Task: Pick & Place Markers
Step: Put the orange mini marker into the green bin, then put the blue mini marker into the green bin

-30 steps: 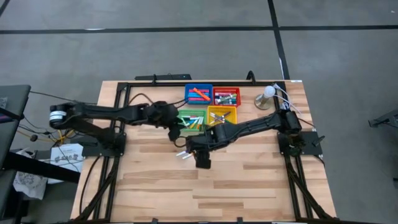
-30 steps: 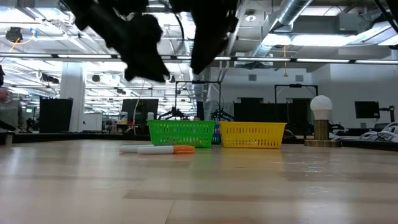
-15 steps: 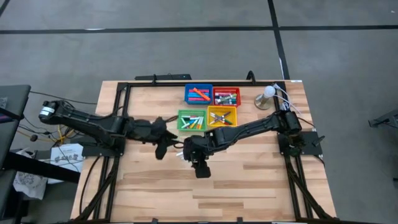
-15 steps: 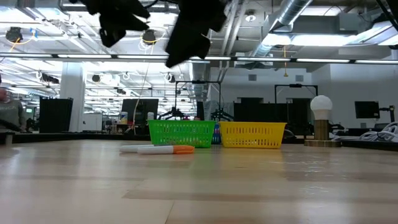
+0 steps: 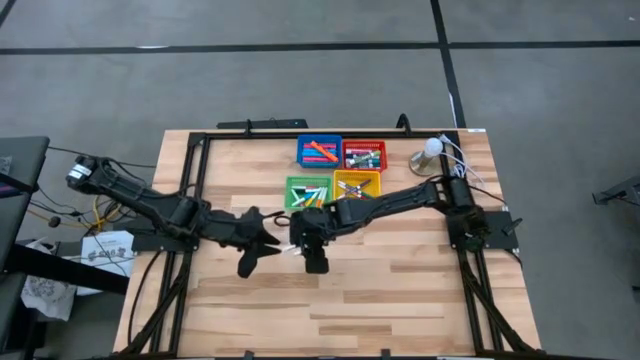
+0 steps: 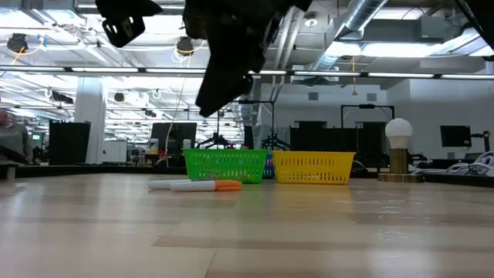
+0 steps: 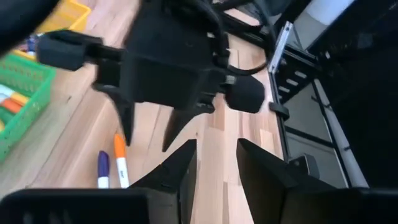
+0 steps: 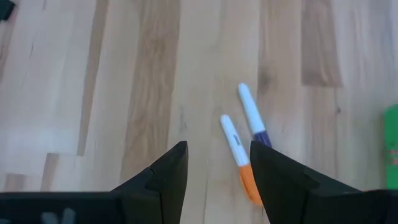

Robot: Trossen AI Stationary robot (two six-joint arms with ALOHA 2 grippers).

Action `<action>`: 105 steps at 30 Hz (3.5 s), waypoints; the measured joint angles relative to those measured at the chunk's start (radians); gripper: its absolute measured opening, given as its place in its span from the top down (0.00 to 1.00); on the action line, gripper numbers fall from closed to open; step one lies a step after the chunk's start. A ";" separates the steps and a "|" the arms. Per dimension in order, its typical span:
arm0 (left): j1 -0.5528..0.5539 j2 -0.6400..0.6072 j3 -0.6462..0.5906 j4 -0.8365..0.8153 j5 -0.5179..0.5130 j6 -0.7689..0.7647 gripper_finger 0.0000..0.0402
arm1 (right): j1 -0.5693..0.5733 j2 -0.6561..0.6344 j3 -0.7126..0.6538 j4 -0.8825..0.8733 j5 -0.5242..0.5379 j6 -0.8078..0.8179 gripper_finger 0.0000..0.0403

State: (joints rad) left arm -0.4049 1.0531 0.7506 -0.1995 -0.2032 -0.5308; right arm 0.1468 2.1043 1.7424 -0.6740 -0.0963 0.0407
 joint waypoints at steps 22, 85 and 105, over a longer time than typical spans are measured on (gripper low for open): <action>-0.009 -0.045 0.000 -0.030 0.010 0.017 0.72 | -0.040 0.174 0.002 -0.028 -0.002 -0.146 0.59; -0.008 -0.214 0.000 -0.046 -0.040 0.002 0.72 | -0.316 -0.021 0.129 -0.269 0.044 -0.128 0.80; -0.007 -0.121 0.000 -0.046 -0.325 -0.119 0.72 | -0.267 -0.022 0.130 -0.400 0.041 0.036 0.50</action>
State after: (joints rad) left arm -0.4123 0.9320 0.7506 -0.2457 -0.5280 -0.6501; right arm -0.1204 2.0827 1.8725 -1.0738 -0.0557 0.0770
